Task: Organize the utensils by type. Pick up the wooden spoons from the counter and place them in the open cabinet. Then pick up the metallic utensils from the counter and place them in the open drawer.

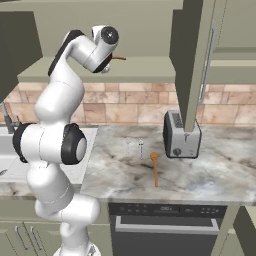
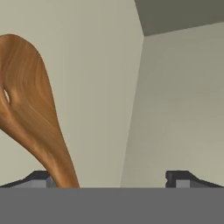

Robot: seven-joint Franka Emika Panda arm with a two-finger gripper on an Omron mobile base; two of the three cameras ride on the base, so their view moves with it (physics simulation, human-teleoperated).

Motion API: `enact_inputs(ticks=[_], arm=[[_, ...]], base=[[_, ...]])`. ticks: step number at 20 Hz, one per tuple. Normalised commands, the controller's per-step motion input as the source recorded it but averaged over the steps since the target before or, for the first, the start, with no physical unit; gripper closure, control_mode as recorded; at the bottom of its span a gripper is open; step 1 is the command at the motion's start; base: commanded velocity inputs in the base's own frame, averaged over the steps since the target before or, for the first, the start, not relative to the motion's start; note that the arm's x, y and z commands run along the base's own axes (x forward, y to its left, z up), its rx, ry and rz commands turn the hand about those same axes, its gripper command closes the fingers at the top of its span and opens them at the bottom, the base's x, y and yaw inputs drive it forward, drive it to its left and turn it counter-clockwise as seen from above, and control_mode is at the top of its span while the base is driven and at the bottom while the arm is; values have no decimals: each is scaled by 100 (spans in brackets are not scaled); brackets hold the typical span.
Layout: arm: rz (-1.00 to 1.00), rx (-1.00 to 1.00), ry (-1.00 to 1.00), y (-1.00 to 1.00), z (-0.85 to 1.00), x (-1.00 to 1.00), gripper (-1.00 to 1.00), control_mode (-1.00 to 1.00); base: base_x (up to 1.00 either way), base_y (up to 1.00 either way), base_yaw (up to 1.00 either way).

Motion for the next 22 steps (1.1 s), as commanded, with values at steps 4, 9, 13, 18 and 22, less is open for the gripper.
enact_inputs(ticks=[4,9,13,18,22], arm=[[-14,0,0,-19,-4,-9,-100,-100],[-16,0,0,-20,-13,-15,-100,-100],[-20,0,0,-7,-17,1,-100,-100],[-18,0,0,-1,-9,21,-100,-100],[-13,3,4,0,-9,41,-100,-100]], base=[[0,0,0],[0,0,0],[0,0,0],[0,0,0],[0,0,0]])
